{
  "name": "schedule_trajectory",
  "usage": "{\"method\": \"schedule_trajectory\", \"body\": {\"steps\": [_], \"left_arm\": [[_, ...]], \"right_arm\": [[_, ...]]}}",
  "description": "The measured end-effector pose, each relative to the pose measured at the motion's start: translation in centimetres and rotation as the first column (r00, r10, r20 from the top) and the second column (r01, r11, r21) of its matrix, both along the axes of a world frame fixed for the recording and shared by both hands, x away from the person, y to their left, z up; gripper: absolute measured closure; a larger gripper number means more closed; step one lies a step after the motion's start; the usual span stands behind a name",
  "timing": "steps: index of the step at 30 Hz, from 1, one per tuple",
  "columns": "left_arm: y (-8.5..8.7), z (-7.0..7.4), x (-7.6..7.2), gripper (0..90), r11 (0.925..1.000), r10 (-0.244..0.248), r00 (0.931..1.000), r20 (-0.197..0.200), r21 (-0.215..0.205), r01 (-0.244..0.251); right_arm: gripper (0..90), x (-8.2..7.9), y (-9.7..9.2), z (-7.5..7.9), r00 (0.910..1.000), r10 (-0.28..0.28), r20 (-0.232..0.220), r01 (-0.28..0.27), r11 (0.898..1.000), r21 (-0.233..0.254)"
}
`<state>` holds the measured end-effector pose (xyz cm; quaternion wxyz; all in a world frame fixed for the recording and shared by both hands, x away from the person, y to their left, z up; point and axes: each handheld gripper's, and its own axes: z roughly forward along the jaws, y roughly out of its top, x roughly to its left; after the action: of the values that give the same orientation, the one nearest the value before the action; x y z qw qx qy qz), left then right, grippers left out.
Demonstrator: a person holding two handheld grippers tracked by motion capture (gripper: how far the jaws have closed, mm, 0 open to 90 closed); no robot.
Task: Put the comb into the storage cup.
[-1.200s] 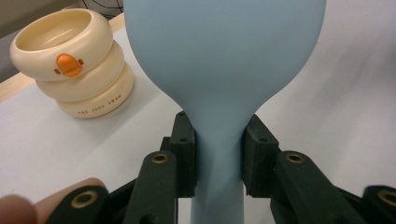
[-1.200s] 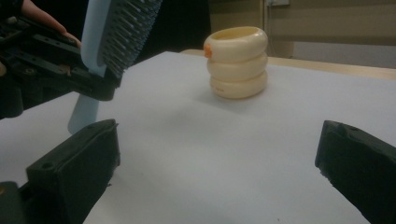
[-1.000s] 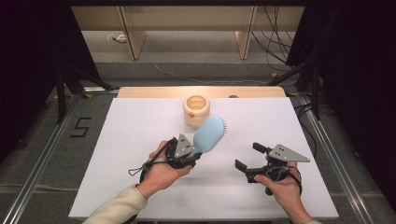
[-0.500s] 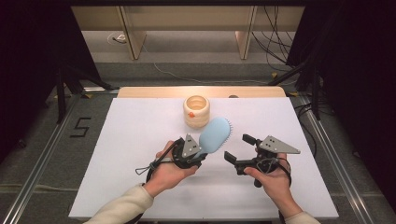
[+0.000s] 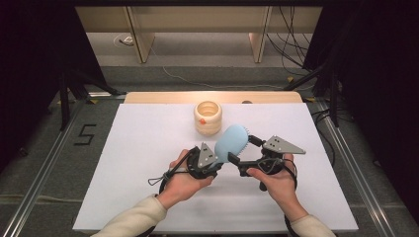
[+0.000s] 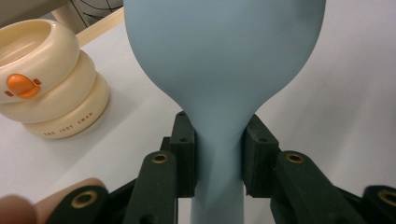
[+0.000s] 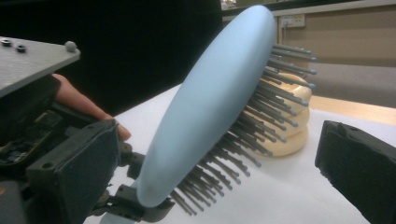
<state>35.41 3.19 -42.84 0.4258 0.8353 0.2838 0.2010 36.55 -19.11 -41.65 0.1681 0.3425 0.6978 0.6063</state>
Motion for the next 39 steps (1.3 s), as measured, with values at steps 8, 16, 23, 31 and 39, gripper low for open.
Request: {"method": "schedule_trajectory", "body": {"steps": [8,16,23,31,39], "left_arm": [[-0.8,0.1,-0.2,69.6,1.0,-0.005,1.0,0.006,-0.002,0.005],[-1.1,0.3,-0.1,69.6,1.0,0.001,0.9999,0.015,-0.009,0.0],[-1.0,0.6,-0.1,69.6,0.9998,0.008,0.9995,0.029,-0.016,-0.007],[-1.1,0.2,0.0,69.6,0.9997,0.016,0.9993,0.034,-0.016,-0.016],[-1.1,0.3,-0.1,69.6,0.9995,0.02,0.9992,0.036,-0.027,-0.019]], "right_arm": [[2.0,0.7,0.6,-0.1,0.9998,-0.018,-0.01,0.018,1.0,-0.004],[5.2,1.1,1.1,-0.1,0.9993,-0.033,-0.019,0.033,0.999,0.002],[9.1,1.4,1.4,0.1,0.9986,-0.044,-0.031,0.044,0.999,0.022],[17.2,1.7,1.8,0.1,0.9967,-0.06,-0.054,0.062,0.997,0.037],[29.0,1.6,2.2,0.0,0.9952,-0.067,-0.07,0.07,0.997,0.042]]}}
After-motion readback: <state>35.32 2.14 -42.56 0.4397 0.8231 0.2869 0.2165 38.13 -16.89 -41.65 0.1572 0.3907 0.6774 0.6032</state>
